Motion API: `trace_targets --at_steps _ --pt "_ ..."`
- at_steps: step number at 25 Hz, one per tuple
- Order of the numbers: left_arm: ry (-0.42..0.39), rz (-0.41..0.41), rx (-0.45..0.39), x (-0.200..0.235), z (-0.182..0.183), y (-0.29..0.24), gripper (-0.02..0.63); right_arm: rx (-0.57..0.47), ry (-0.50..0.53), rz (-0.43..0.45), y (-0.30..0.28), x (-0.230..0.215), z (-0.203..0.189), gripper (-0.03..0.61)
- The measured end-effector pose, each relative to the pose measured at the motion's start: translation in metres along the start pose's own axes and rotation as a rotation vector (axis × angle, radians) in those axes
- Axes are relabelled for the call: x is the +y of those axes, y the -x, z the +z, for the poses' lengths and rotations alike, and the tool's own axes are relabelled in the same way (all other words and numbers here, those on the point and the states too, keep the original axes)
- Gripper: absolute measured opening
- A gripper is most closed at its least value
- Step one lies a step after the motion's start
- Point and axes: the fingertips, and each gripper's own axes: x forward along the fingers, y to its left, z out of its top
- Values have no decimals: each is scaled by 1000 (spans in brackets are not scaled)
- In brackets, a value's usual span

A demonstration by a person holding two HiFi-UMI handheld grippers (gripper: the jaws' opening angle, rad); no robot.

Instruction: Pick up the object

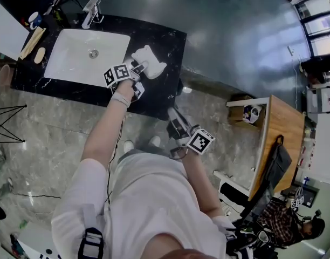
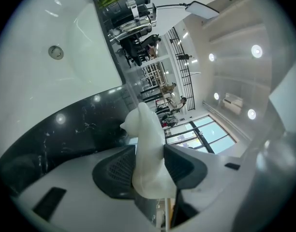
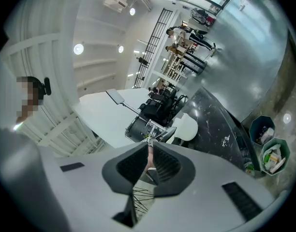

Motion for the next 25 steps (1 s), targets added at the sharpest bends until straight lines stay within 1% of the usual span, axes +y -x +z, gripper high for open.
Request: trace_targets --at_steps 6,14,17,21,25 --pt "-28 -16 -23 -1 0 5 175 -11 6 -10 7 -6 5 26" --pt "9 -125 -107 -5 4 22 160 -10 -7 -15 11 -11 1 26" --pt "19 -187 -126 -12 2 29 156 -2 -15 -4 9 -8 -2 26" --pt "3 -279 -156 -24 1 38 147 13 -10 5 7 -6 -6 26" --pt "7 -414 -193 -44 2 47 137 20 -13 10 7 -5 -8 26"
